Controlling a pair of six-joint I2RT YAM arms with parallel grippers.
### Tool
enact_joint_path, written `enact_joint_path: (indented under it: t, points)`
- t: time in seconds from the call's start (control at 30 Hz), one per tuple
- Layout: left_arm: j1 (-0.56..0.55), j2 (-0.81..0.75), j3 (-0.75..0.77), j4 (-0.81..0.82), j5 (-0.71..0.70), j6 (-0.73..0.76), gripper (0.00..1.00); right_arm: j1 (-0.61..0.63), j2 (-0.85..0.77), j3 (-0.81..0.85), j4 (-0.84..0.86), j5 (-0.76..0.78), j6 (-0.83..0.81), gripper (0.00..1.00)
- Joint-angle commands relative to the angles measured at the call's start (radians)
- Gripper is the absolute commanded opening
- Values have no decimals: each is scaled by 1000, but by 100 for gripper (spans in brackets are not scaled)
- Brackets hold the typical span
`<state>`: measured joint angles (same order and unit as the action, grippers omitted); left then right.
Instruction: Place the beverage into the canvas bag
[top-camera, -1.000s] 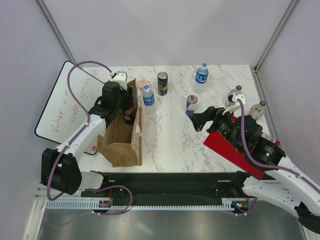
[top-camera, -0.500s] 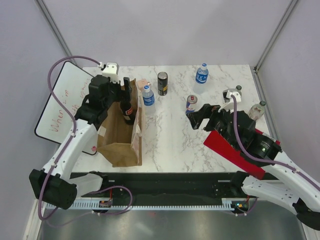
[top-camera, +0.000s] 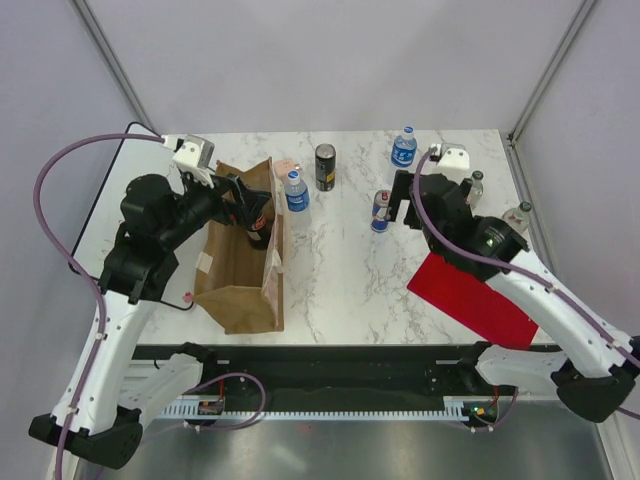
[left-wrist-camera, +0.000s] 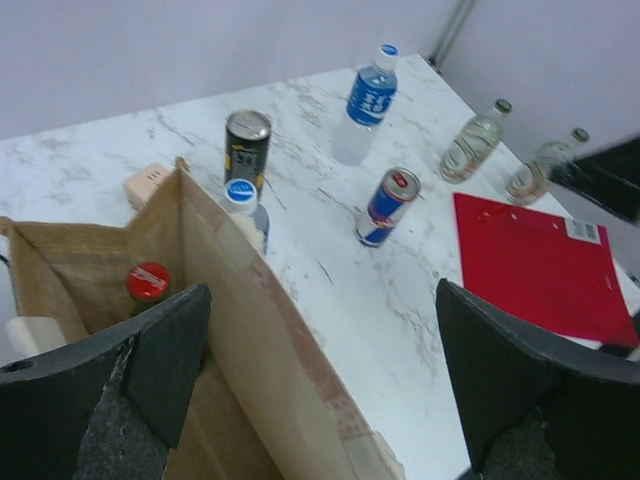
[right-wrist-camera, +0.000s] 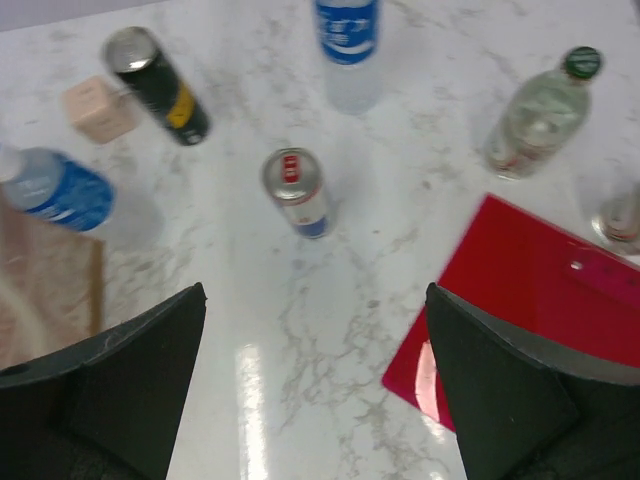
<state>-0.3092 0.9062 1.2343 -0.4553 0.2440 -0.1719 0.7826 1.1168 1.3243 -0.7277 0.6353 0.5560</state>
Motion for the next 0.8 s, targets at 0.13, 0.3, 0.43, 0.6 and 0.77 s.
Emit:
enact_joint_path:
  t: [0.13, 0.3, 0.43, 0.6, 0.77]
  points:
    - [1, -101, 2, -126, 160, -83, 100, -368, 74, 50, -176, 84, -24, 98]
    - [1, -200, -47, -151, 79, -103, 100, -544, 110, -11, -174, 213, 4, 98]
    - [1, -271, -107, -163, -14, -94, 100, -678, 140, -45, -83, 80, -71, 98]
    - [-1, -317, -133, -203, -139, -71, 99, -778, 189, -42, -21, -66, -159, 98]
    - [-13, -362, -183, -197, -221, -58, 99, -893, 247, -69, 63, -195, -211, 98]
